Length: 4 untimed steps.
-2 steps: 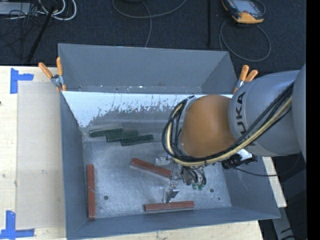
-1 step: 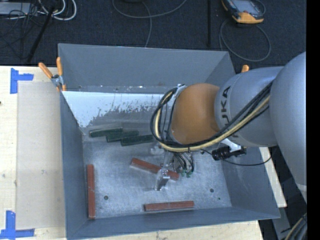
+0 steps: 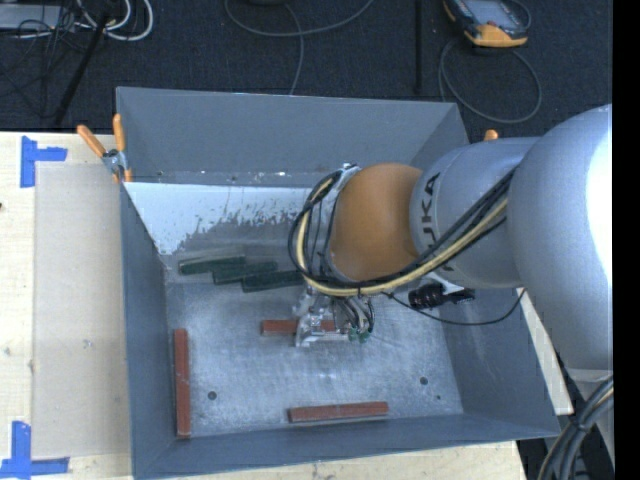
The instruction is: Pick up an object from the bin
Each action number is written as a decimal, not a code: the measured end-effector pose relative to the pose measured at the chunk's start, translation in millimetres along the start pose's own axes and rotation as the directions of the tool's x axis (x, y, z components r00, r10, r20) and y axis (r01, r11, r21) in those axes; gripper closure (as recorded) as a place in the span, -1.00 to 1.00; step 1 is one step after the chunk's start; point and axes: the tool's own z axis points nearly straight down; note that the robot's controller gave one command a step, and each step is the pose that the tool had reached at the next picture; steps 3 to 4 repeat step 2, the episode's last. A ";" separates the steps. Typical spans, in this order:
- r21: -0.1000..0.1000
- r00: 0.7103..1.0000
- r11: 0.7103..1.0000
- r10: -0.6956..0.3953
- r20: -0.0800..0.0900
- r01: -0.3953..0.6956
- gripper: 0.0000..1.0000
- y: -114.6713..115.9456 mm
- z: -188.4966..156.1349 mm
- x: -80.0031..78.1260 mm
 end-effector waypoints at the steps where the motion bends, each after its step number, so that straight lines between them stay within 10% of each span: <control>1: 0.000 1.000 1.000 0.001 0.000 -0.001 1.00 0.0 0.0 0.0; 2: 0.003 0.999 0.999 -0.038 -0.011 0.039 1.00 13.8 -179.6 -10.2; 4: 0.003 0.999 0.999 -0.038 -0.011 0.039 1.00 13.8 -179.6 -10.2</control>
Offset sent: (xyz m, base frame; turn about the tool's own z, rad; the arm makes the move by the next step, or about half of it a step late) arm 0.0055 0.0123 0.1753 -0.0430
